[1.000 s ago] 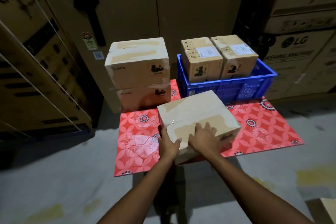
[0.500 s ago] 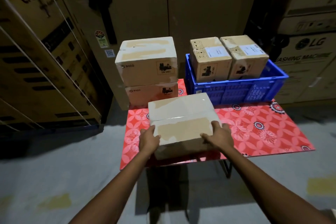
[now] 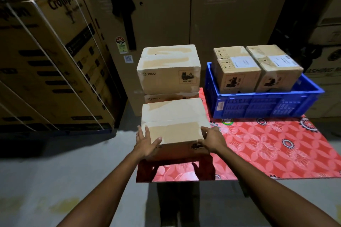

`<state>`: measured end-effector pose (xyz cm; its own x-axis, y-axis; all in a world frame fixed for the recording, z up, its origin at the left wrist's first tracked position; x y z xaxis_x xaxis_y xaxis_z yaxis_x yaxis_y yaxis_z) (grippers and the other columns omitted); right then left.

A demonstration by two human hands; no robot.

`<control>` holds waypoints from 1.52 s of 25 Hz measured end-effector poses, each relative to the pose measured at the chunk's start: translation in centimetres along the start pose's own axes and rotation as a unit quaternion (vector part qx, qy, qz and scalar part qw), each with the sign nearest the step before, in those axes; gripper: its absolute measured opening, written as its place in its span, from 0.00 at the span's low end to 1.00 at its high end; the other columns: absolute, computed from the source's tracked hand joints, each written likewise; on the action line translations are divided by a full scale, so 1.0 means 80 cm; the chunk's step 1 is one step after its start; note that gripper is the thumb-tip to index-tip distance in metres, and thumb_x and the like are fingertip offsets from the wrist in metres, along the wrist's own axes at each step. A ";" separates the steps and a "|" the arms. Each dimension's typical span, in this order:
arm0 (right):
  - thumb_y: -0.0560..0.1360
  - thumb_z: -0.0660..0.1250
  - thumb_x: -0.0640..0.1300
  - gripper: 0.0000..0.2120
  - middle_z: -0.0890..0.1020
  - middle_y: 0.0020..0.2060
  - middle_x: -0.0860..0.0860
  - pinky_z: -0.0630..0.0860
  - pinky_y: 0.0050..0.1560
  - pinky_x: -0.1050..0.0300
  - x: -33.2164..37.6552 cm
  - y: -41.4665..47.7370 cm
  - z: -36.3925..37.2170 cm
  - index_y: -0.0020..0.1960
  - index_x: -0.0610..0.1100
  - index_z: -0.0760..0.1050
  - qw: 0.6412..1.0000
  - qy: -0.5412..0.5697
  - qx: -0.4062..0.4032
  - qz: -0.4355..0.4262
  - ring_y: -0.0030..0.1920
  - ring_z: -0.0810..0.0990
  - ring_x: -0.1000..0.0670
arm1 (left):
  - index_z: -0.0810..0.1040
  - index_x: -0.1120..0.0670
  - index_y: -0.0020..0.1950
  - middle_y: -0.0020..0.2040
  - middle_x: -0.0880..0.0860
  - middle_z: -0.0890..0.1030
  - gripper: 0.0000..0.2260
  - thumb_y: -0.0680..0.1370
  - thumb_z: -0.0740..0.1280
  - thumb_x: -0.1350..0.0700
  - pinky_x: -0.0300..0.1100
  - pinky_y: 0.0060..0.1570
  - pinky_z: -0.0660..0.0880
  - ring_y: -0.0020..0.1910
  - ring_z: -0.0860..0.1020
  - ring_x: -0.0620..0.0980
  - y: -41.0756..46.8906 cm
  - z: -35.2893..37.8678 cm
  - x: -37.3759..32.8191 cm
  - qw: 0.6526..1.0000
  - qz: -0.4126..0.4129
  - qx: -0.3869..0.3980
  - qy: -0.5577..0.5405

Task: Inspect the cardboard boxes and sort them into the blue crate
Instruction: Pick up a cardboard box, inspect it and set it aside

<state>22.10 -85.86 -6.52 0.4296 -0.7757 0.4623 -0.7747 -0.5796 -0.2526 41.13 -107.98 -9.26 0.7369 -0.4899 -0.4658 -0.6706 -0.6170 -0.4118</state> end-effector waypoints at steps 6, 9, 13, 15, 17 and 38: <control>0.74 0.76 0.49 0.13 0.69 0.48 0.46 0.77 0.48 0.53 0.016 0.029 0.003 0.48 0.43 0.75 1.000 0.000 -0.012 -0.002 0.49 0.79 0.41 | 0.35 0.53 0.83 0.81 0.57 0.30 0.51 0.76 0.63 0.30 0.62 0.77 0.49 0.81 0.36 0.62 0.034 -0.028 0.009 0.999 0.018 -0.005 0.033; 0.73 0.77 0.50 0.14 0.72 0.50 0.45 0.79 0.51 0.51 0.023 0.042 0.003 0.47 0.44 0.75 1.000 -0.006 -0.019 0.001 0.50 0.79 0.42 | 0.37 0.53 0.83 0.81 0.57 0.30 0.50 0.76 0.63 0.30 0.61 0.78 0.49 0.81 0.37 0.62 0.047 -0.036 0.009 0.999 0.025 -0.010 0.027; 0.73 0.75 0.52 0.12 0.74 0.54 0.44 0.80 0.51 0.48 0.029 0.054 0.003 0.46 0.47 0.75 0.999 -0.033 -0.023 0.017 0.48 0.78 0.43 | 0.37 0.54 0.83 0.81 0.58 0.31 0.50 0.76 0.63 0.30 0.59 0.78 0.49 0.81 0.38 0.62 0.060 -0.041 0.009 0.999 0.034 -0.018 0.021; 0.73 0.74 0.58 0.17 0.72 0.61 0.45 0.79 0.54 0.49 0.034 0.059 0.005 0.51 0.46 0.78 0.998 -0.049 -0.030 0.012 0.57 0.77 0.41 | 0.38 0.53 0.83 0.81 0.57 0.32 0.49 0.77 0.61 0.30 0.59 0.78 0.50 0.82 0.40 0.62 0.064 -0.041 0.008 0.999 0.039 -0.019 0.009; 0.72 0.73 0.63 0.23 0.69 0.70 0.44 0.77 0.58 0.46 0.042 0.066 0.009 0.54 0.44 0.79 0.997 -0.067 -0.034 -0.008 0.66 0.73 0.39 | 0.41 0.53 0.84 0.82 0.56 0.33 0.46 0.78 0.60 0.31 0.59 0.77 0.53 0.82 0.42 0.62 0.062 -0.042 0.011 0.998 0.046 -0.026 -0.013; 0.73 0.37 0.72 0.45 0.47 0.84 0.46 0.50 0.80 0.37 0.047 0.060 0.053 0.84 0.50 0.51 0.994 -0.079 -0.050 -0.064 0.83 0.41 0.42 | 0.49 0.49 0.84 0.84 0.55 0.45 0.46 0.73 0.24 0.29 0.58 0.79 0.40 0.83 0.43 0.55 0.085 -0.024 -0.026 0.949 0.182 -0.137 0.217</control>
<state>21.99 -92.65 -9.61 0.5890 -0.7312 0.3441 -0.7481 -0.6544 -0.1100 35.24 -112.32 -9.58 0.4657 -0.8726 -0.1472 -0.8843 -0.4654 -0.0390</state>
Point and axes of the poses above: each hand's wrist, its own y-axis towards the middle knuckle, its own z-axis out of the palm, x = y × z, the point moved 5 cm from there along y, towards the middle knuckle
